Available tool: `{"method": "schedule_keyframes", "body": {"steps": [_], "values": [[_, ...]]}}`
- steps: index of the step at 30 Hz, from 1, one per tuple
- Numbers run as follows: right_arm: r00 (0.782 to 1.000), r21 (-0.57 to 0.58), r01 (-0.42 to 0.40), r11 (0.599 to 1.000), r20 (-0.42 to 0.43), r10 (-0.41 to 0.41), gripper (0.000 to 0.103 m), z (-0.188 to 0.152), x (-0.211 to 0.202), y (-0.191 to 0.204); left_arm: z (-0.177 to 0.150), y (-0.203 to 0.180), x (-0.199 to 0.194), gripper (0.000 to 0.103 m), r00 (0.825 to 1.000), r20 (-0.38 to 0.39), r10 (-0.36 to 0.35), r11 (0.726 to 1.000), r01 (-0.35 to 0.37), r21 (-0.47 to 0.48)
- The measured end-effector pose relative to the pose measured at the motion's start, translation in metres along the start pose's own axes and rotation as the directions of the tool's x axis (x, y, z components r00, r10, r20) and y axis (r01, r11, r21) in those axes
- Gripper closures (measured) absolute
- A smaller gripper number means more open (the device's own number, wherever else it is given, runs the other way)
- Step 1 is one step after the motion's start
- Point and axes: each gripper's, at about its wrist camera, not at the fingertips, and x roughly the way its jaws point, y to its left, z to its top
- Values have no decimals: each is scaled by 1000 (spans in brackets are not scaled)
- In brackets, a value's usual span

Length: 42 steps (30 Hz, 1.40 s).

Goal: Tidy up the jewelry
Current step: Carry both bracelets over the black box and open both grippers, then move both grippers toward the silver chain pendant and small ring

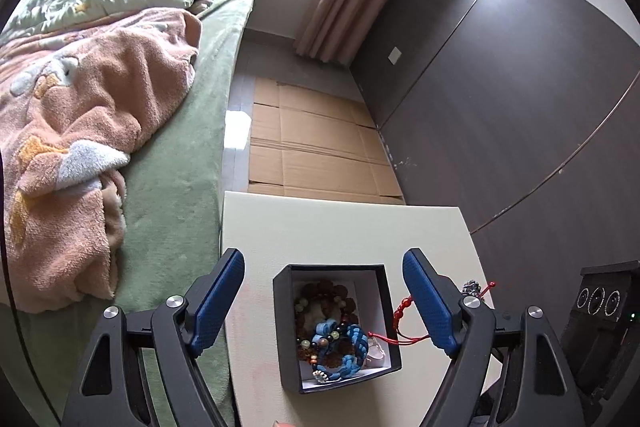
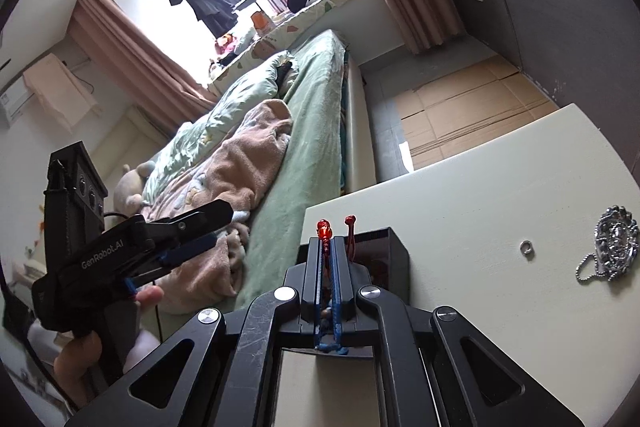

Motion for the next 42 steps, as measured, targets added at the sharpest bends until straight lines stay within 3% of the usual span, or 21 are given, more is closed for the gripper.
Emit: {"method": "schedule_keyframes", "body": {"steps": [2, 3, 4, 6, 8, 12, 15, 22, 32, 38, 42], "values": [[999, 9, -17, 1000, -52, 17, 93, 0, 9, -1, 0, -1, 1, 21, 1000, 3, 8, 1000, -8, 7], [997, 17, -23, 1000, -72, 24, 79, 0, 12, -3, 0, -2, 1, 21, 1000, 4, 9, 1000, -9, 12], [997, 20, -20, 1000, -71, 21, 53, -1, 11, -5, 0, -3, 2, 21, 1000, 4, 11, 1000, -11, 18], [999, 10, 12, 1000, -41, -12, 31, -2, 5, -9, 0, -7, 4, 8, 1000, 5, 7, 999, -8, 31], [998, 9, 39, 999, -42, -39, 29, 1, -3, -15, -1, -12, 4, 0, 1000, 9, -7, 999, 6, 44], [998, 47, 60, 997, -39, -58, 27, 4, -21, -35, -2, -24, 7, 0, 1000, 10, -19, 997, 18, 76], [996, 78, 84, 993, -27, -82, 14, 7, -37, -52, -3, -33, 12, 0, 1000, -3, -27, 996, 27, 91], [988, 132, 157, 979, -13, -156, 13, 18, -73, -90, -10, -66, 28, 0, 998, -39, -45, 988, 50, 146], [957, 203, 289, 936, -60, -282, 13, 20, -102, -142, -27, -121, 53, 0, 997, -76, -30, 966, 49, 256], [951, 257, 310, 915, -66, -304, 13, 16, -110, -171, -34, -146, 65, 3, 994, -98, -46, 947, 74, 312], [950, 326, 310, 893, -79, -301, 28, 14, -112, -193, -40, -168, 76, 15, 989, -134, -62, 932, 105, 347]]}}
